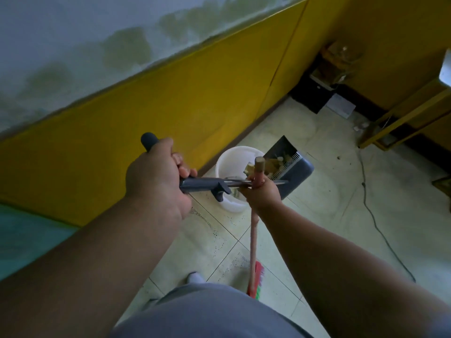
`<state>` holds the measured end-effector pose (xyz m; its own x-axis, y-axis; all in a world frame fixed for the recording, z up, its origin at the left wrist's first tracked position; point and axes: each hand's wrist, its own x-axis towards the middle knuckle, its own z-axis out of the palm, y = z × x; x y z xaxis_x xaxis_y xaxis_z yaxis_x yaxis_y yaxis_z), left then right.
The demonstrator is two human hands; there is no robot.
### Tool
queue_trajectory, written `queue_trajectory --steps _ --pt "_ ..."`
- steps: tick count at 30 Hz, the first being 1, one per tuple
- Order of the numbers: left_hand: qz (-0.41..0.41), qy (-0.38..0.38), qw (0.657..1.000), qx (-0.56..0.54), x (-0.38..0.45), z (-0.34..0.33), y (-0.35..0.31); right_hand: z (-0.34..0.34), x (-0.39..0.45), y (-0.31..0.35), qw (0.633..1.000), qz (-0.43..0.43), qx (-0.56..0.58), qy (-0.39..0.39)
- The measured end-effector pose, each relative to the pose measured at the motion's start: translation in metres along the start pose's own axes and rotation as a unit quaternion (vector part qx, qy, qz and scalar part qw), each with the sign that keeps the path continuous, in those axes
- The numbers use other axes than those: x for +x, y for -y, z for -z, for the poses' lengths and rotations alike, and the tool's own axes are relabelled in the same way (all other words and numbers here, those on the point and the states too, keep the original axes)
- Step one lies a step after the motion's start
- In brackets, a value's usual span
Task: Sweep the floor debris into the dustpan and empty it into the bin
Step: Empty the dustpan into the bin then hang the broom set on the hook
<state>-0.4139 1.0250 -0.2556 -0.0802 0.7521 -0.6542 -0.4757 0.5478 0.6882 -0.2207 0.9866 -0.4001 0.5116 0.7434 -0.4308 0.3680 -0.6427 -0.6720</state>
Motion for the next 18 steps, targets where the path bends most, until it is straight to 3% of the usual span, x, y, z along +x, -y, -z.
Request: queue_trajectory --steps 5,9,12,14,18 --pt "-0.014 -0.044 0.999 -0.016 0.003 0.012 0.007 -0.009 0.001 -0.001 0.998 0.04 -0.047 0.006" --pt "-0.124 -0.075 0.988 0.059 0.002 0.023 0.013 -0.015 0.002 0.002 0.992 0.068 -0.108 0.005" --pt "-0.176 -0.049 0.973 0.138 0.002 0.035 0.012 -0.02 0.004 0.003 0.992 0.061 -0.111 0.011" --pt "-0.207 -0.045 0.94 0.268 0.006 0.043 0.011 -0.023 0.004 0.002 0.992 0.054 -0.114 0.013" --pt "-0.301 -0.033 0.789 0.534 0.007 0.053 0.017 -0.028 0.007 -0.001 0.989 0.048 -0.143 0.004"
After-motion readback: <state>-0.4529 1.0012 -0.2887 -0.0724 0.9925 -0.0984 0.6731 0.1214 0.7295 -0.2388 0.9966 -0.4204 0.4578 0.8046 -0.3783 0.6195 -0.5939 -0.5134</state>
